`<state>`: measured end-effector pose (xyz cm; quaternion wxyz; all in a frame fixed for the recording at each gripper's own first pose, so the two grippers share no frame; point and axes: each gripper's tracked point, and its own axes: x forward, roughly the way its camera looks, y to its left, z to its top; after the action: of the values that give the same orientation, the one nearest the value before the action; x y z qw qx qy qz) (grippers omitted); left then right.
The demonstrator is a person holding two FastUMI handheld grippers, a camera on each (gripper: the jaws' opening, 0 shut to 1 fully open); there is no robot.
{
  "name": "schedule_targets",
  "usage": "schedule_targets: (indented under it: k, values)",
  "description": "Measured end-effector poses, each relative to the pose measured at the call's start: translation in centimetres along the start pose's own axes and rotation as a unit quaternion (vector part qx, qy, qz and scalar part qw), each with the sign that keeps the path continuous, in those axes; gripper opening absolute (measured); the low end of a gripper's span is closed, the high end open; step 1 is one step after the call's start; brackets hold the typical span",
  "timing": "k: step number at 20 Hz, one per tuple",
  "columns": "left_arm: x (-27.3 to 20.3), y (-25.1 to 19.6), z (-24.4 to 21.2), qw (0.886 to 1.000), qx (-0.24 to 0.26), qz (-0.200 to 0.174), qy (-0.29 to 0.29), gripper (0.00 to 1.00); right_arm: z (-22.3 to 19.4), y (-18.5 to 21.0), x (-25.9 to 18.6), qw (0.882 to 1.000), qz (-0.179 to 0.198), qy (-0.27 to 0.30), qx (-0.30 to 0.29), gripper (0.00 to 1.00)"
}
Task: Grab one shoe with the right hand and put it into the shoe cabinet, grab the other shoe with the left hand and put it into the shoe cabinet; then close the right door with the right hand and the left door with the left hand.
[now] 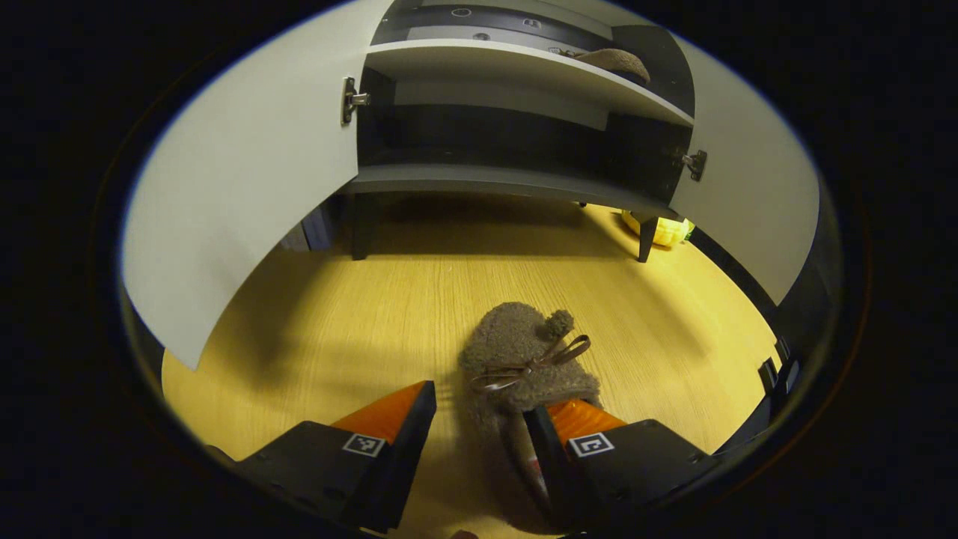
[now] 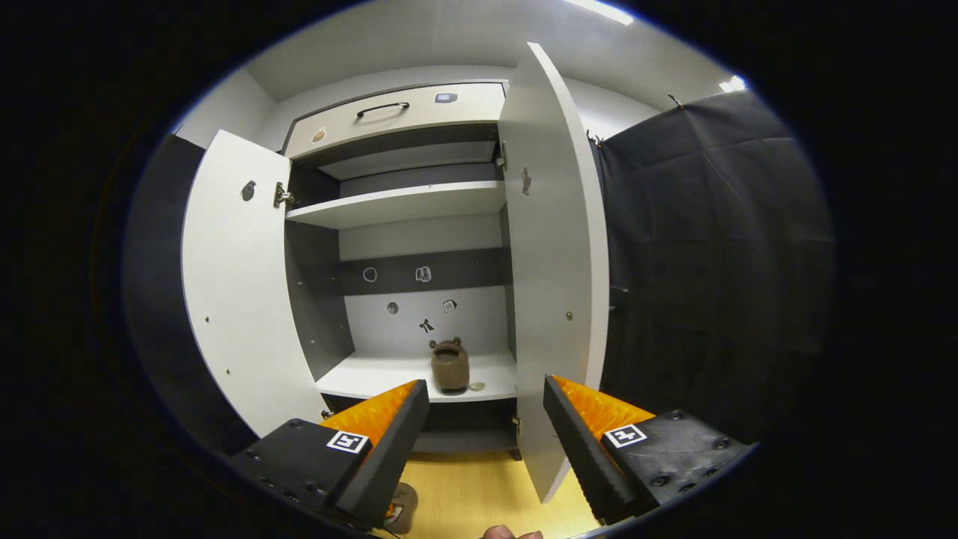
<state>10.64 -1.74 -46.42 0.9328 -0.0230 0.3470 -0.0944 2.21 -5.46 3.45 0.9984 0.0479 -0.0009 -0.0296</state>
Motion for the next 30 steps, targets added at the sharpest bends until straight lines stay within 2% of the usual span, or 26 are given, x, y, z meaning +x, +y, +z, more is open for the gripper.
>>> schedule_targets:
  k: [1, 2, 5, 6, 8, 10, 15, 18, 22, 26, 30]
  values:
    - [0.5, -0.6, 0.0, 1.000, 0.001, -0.010, 0.002, 0.72, -0.2, -0.6, -0.1, 1.000, -0.005, 0.002, -0.001, 0.98]
    - [0.9, -0.2, 0.1, 1.000, 0.009, 0.005, 0.003, 0.57, -0.3, -1.0, -0.1, 1.000, -0.007, 0.004, -0.002, 0.98]
    - [1.5, 0.5, 0.4, 0.999, 0.024, 0.025, 0.009, 0.32, -1.1, -2.1, -0.3, 1.000, -0.014, 0.015, -0.012, 0.98]
    - [1.5, 0.7, 0.4, 0.999, 0.031, 0.029, 0.017, 0.19, -1.1, -2.3, -0.4, 1.000, -0.014, 0.016, -0.011, 0.98]
    - [0.9, 0.0, 0.2, 0.999, 0.026, 0.014, 0.038, 0.10, -0.8, -2.6, -0.3, 1.000, -0.012, 0.009, -0.014, 0.98]
    - [-0.3, -1.0, 1.1, 0.999, 0.012, -0.003, 0.043, 0.08, -0.7, -3.0, -0.4, 1.000, -0.011, 0.003, -0.018, 0.98]
    - [-6.0, -1.8, 6.2, 0.999, 0.018, 0.036, 0.028, 0.08, -0.9, -4.0, -0.5, 1.000, -0.011, 0.010, 0.000, 0.98]
    - [-10.0, -3.9, 10.3, 0.999, 0.028, 0.036, 0.008, 0.08, -1.0, -4.9, -0.6, 1.000, -0.014, 0.011, 0.002, 0.98]
    - [-14.5, -6.2, 18.3, 0.998, 0.037, 0.027, -0.036, 0.08, -1.4, -5.6, -0.5, 1.000, -0.012, 0.013, 0.012, 0.98]
    - [-16.9, -7.5, 28.0, 0.994, 0.044, 0.017, -0.097, 0.08, -1.2, -6.2, -0.7, 1.000, -0.012, 0.011, 0.013, 0.98]
    - [-16.1, -5.4, 36.7, 0.986, 0.037, 0.051, -0.155, 0.08, -1.2, -7.3, -1.1, 1.000, -0.021, 0.010, 0.006, 1.00]
